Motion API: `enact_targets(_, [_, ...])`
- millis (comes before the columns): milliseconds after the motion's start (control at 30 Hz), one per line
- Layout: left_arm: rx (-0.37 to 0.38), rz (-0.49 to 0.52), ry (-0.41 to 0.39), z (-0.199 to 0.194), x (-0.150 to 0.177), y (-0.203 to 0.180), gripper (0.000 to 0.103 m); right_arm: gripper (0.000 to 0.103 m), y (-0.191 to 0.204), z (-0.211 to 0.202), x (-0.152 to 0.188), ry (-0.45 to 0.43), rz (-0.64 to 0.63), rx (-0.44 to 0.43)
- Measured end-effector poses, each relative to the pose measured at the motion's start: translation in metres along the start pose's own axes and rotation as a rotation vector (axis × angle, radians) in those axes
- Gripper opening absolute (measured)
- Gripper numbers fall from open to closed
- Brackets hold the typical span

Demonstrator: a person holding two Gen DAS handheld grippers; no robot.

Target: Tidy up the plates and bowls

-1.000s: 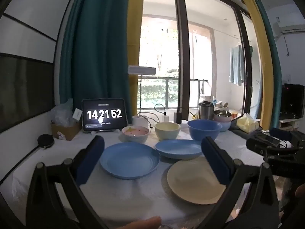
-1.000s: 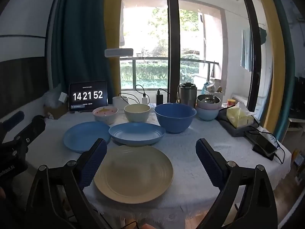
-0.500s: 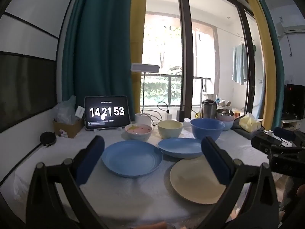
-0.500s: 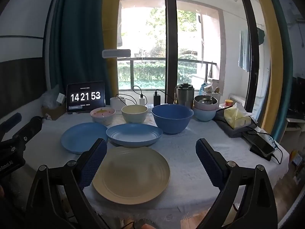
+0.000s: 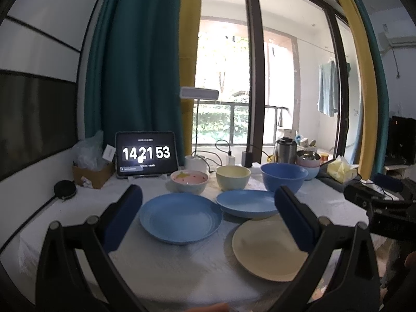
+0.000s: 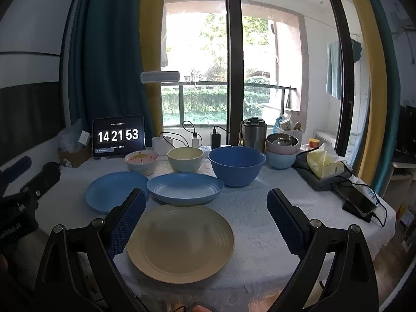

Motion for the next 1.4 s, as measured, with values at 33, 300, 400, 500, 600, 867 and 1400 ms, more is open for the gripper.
enact_targets(33, [0.001,-0.002,0.001,0.0007,0.0001,0.0002,0.102,0.097,0.0005,-0.0003,-0.0003,-0.001,0.002,0.002])
enact_targets(300, [-0.001,0.004,0.002,-0.0014,0.0016,0.0001,0.102,0.097,-0.0010,0.0007,0.0019,0.003,0.009,0.002])
enact_targets(400, [-0.004,0.003,-0.002,-0.0019,0.0005,0.0006,0.102,0.097,-0.0022,-0.0006,0.0005,0.001,0.015,0.002])
enact_targets(500, [-0.004,0.003,-0.001,-0.0025,0.0001,0.0004,0.102,0.097,-0.0035,-0.0015,-0.0001,0.000,0.017,0.003])
enact_targets(600, [0.000,0.003,0.003,-0.0026,0.0000,0.0001,0.102,0.097,-0.0043,-0.0019,0.0006,0.003,0.019,0.005])
enact_targets(867, [0.003,0.011,0.000,-0.0047,0.0006,-0.0038,0.102,0.097,-0.0072,-0.0036,-0.0005,0.004,0.025,0.012])
enact_targets(1400, [0.003,0.015,0.000,-0.0042,0.0019,-0.0056,0.102,0.097,-0.0086,-0.0030,0.0010,0.007,0.021,0.015])
Point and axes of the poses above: each gripper's, at about its wrist camera, not at the fingertips, and z roughly the way its jaws point, y to its left, x to its underside, the point moved 9 cm from there along z, roughly the way its jaws point, and after that the axes turned 5 degrees about x, right-handed, at the moved point
